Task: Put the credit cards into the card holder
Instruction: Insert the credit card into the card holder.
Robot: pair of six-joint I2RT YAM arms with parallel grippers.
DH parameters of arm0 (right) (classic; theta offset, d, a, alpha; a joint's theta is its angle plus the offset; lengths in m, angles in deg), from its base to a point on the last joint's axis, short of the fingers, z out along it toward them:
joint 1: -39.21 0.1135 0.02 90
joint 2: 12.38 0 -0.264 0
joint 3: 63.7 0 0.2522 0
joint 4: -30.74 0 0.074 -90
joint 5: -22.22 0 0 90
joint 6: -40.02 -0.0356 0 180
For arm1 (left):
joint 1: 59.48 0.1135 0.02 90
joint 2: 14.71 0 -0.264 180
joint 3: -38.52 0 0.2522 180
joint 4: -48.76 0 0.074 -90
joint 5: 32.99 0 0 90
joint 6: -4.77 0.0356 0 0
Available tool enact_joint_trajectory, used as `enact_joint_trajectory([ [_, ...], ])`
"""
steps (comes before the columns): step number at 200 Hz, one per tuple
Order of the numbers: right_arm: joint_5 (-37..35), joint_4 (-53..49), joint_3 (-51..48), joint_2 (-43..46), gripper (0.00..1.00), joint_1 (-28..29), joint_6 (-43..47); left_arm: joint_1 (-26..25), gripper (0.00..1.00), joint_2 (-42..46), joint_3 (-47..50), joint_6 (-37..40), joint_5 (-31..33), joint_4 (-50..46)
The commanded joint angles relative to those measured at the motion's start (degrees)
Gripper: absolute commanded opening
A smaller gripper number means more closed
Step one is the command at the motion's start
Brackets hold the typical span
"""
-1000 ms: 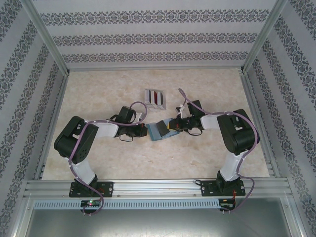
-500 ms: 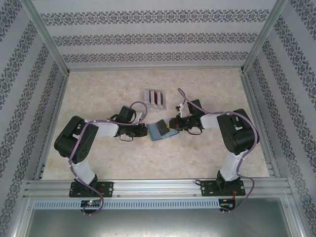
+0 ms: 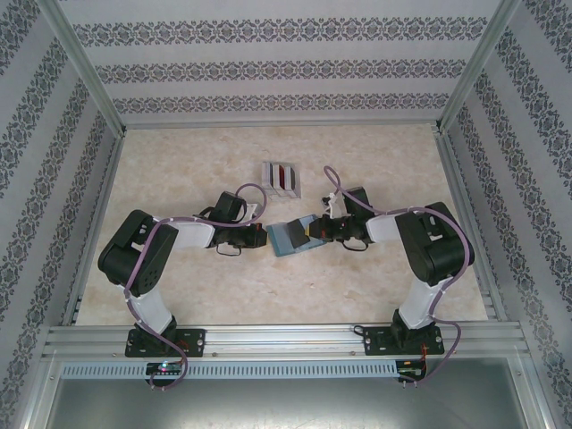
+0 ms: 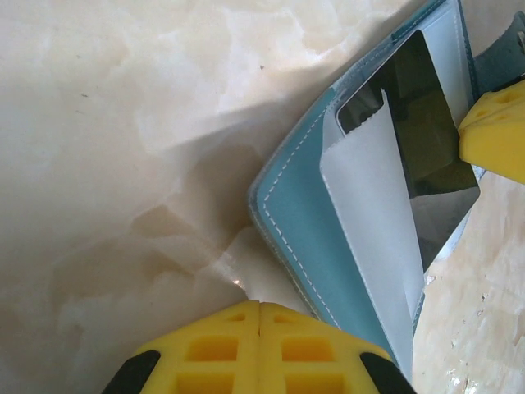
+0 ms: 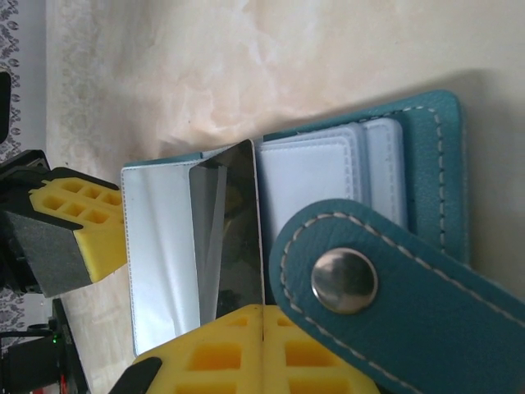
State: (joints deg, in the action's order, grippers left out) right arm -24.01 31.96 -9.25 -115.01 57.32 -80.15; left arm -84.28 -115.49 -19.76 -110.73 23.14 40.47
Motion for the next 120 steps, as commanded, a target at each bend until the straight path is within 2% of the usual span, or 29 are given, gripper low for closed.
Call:
enact_joint_trajectory([
  [1,-3.9,2.7,-3.1,1.3,0.00,-0.7,-1.6,-0.8,0.00,-1.9,-0.6,1.2,5.2,-1.7],
  [41,-6.3,4.9,-4.7,3.9,0.00,-1.0,-2.3,-0.8,0.00,-1.9,-0.6,1.1,5.1,-1.6],
  [102,-7.5,2.5,-4.8,6.7,0.00,-0.9,1.2,-0.8,0.00,-1.3,0.1,0.3,3.1,0.0],
  [120,-6.9,1.0,-3.9,6.0,0.00,-0.9,2.2,-0.8,0.04,-0.7,0.7,-0.4,1.1,2.0],
])
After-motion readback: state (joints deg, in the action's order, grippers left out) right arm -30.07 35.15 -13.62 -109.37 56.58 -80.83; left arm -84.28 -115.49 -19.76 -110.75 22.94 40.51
